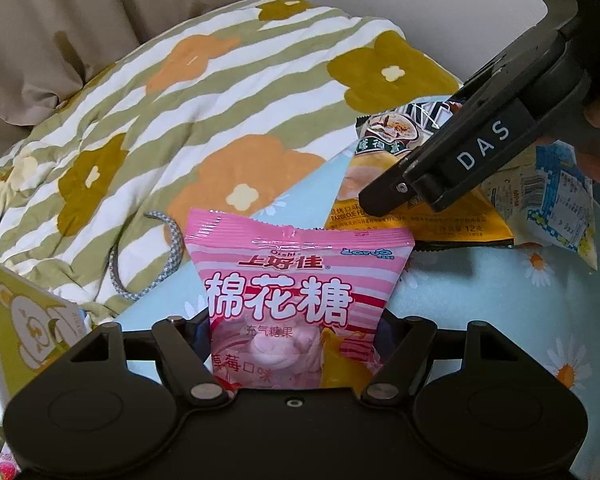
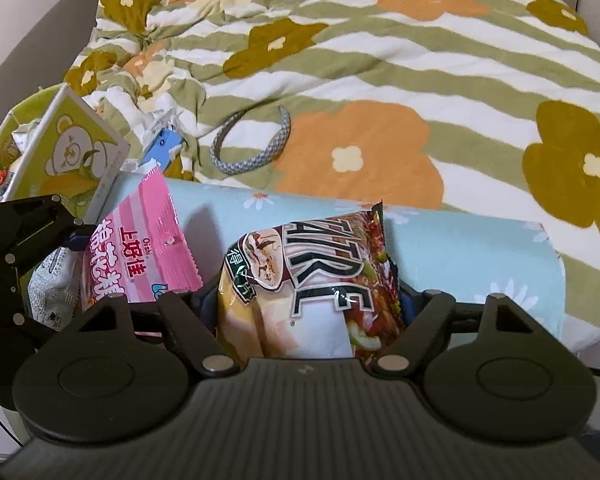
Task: Organize snacks
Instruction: 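Grasp the pink marshmallow bag with the left tool while the right tool grasps a printed chip bag, then carry both bags over the yellow box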
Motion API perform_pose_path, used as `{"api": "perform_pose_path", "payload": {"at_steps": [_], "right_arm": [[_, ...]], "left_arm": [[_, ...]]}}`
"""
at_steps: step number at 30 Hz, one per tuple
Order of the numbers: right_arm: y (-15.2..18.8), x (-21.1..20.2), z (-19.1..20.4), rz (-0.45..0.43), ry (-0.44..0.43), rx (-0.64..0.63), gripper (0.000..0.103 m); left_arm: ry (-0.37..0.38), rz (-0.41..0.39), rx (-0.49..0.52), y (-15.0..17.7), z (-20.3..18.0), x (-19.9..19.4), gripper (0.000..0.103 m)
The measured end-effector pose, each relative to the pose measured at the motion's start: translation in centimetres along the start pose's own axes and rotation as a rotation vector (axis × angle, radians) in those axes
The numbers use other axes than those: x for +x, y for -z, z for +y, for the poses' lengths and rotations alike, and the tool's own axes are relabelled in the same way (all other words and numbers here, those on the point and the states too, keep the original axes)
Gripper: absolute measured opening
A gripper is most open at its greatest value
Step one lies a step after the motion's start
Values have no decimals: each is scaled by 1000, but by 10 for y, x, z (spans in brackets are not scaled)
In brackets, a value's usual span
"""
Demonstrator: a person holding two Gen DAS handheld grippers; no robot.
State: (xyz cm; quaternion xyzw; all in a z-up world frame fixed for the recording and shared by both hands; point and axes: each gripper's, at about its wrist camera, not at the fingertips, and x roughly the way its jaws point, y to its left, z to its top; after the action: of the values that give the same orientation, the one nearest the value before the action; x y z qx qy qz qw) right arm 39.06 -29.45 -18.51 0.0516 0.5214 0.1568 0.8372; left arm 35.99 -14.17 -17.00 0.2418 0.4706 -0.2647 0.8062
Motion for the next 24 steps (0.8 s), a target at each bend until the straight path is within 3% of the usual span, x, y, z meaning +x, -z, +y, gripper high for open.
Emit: {"api": "perform_pose_path", "payload": {"at_steps": [14, 24], "right_arm": [[-2, -51, 26, -124, 25, -68, 94], [11, -111, 74, -244, 34, -161, 94]], "left_arm": [[-55, -101, -72, 4, -10, -59, 77], [-123, -198, -165, 37, -18, -137, 77]]}}
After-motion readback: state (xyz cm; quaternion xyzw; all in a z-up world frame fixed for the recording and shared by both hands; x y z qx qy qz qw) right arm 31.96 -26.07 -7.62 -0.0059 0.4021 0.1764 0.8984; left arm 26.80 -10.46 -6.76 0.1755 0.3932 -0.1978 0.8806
